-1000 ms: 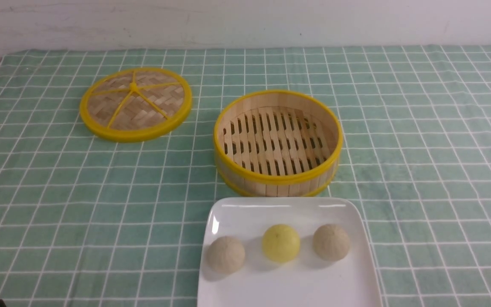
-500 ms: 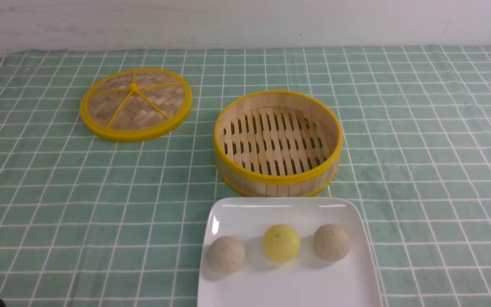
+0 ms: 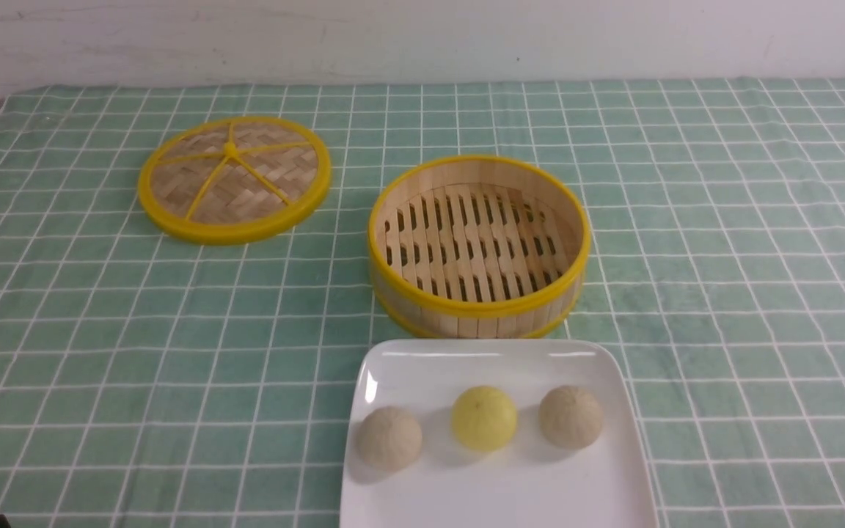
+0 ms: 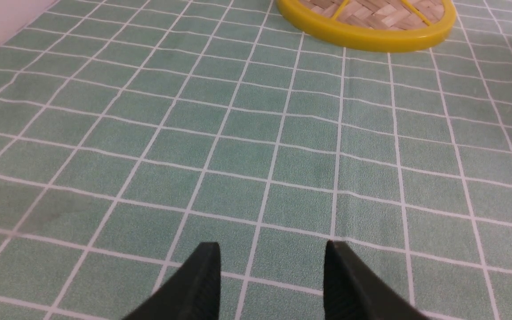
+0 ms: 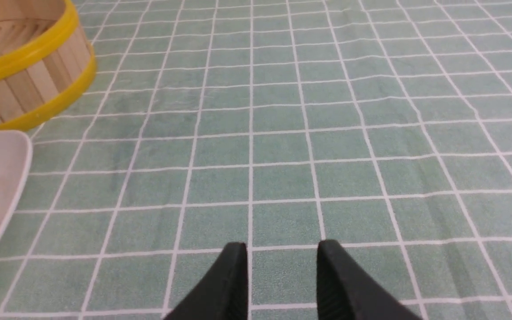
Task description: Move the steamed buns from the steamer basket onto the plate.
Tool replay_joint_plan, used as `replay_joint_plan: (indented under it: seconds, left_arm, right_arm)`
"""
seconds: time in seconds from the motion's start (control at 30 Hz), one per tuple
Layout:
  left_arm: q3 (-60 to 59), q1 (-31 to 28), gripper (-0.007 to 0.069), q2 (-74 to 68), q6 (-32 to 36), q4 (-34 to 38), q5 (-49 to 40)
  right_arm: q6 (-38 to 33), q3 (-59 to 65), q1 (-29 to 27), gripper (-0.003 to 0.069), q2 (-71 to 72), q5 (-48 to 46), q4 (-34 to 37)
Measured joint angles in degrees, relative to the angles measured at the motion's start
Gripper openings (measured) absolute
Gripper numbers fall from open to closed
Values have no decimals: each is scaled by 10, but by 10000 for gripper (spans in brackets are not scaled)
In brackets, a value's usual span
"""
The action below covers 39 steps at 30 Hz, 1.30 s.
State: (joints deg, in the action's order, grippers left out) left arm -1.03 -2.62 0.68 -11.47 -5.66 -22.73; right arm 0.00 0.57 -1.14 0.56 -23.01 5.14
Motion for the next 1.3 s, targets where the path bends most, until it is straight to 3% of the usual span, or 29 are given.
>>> replay_joint_plan:
  seconds: [0.3,1.3]
  left_arm:
    - [0,0,345,0,0,0,0]
    - [0,0,345,0,0,0,0]
  right_arm:
    - [0,0,62,240,0,0,-7]
    - [0,0,63,240,0,2,-12]
